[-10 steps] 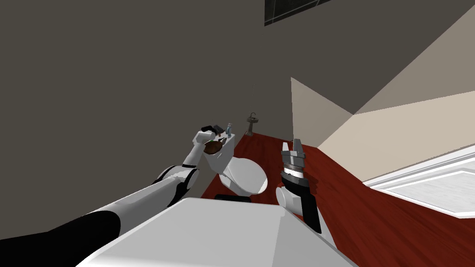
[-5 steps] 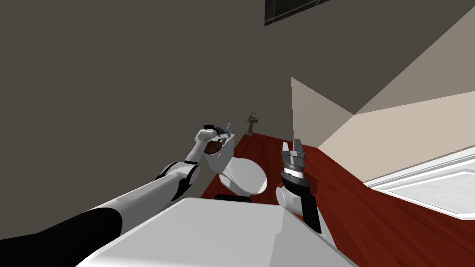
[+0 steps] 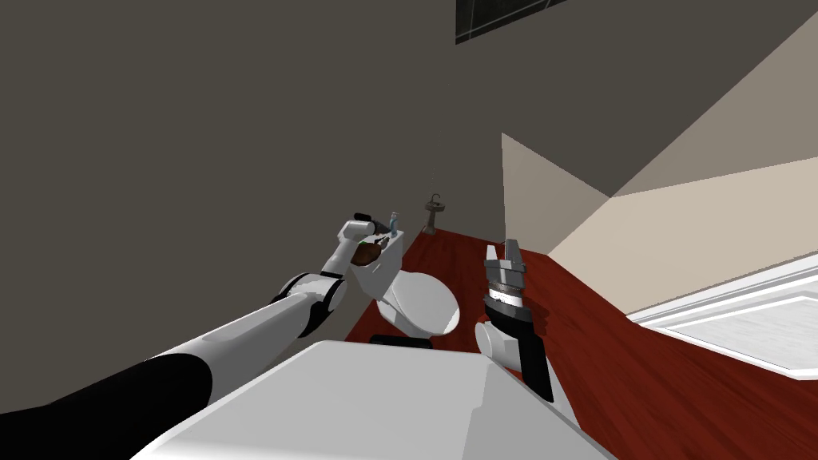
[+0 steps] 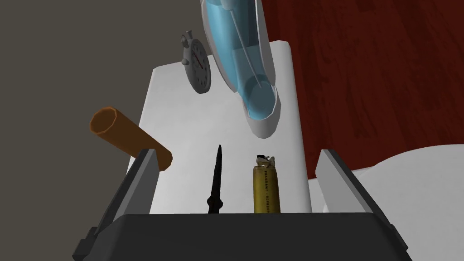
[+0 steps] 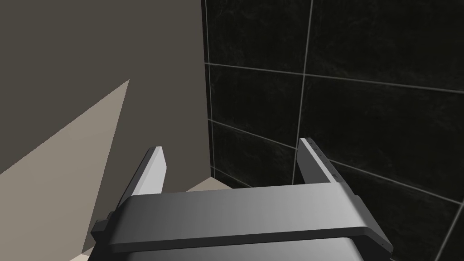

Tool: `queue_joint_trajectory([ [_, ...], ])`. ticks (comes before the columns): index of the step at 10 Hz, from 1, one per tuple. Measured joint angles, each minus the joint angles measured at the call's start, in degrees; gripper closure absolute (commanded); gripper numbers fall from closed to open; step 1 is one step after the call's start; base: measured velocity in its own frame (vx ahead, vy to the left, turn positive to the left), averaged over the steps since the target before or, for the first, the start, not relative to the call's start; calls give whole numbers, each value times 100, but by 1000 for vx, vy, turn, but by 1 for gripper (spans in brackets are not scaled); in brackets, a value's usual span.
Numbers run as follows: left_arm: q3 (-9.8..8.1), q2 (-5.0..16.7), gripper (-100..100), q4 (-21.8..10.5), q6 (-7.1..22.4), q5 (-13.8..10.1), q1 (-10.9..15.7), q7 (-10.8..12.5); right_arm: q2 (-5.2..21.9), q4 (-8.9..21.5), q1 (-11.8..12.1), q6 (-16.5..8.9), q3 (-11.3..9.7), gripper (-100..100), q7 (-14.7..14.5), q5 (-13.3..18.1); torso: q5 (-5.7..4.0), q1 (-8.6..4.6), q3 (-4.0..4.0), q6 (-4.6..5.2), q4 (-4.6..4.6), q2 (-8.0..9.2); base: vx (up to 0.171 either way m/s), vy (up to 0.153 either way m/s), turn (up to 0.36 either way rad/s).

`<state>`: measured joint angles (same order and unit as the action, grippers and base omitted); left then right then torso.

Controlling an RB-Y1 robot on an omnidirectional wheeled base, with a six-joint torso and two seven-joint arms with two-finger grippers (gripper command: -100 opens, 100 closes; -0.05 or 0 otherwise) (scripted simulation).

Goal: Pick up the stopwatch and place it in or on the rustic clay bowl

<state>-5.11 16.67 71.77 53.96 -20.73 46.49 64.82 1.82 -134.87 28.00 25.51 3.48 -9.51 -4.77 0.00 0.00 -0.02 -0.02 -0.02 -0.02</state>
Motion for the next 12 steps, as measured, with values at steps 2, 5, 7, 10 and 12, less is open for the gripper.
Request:
queue_joint_trajectory([
  [2, 18, 13, -100, -182, 342, -66, 141, 138, 0, 0, 0, 0, 0, 0, 0, 0, 0, -1, 0, 0, 0, 0, 1, -12, 2],
  [5, 41, 44, -100, -544, 802, -170, 379, 293, 0, 0, 0, 0, 0, 0, 0, 0, 0, 1, 0, -1, 0, 0, 2, -5, 1],
  [7, 64, 59, -100, -700, 1129, -223, 486, 418, 0, 0, 0, 0, 0, 0, 0, 0, 1, 3, 0, -1, 0, 0, 0, 0, 0],
  [10, 103, 90, -100, -926, 1602, -300, 627, 589, 0, 0, 0, 0, 0, 0, 0, 0, 1, 4, 0, -1, 0, 0, 0, 0, 0],
  [12, 113, 130, -100, -1149, 1851, -361, 753, 654, 0, 0, 0, 0, 0, 0, 0, 0, 1, 5, 0, -1, 0, 0, 0, 0, 0],
])
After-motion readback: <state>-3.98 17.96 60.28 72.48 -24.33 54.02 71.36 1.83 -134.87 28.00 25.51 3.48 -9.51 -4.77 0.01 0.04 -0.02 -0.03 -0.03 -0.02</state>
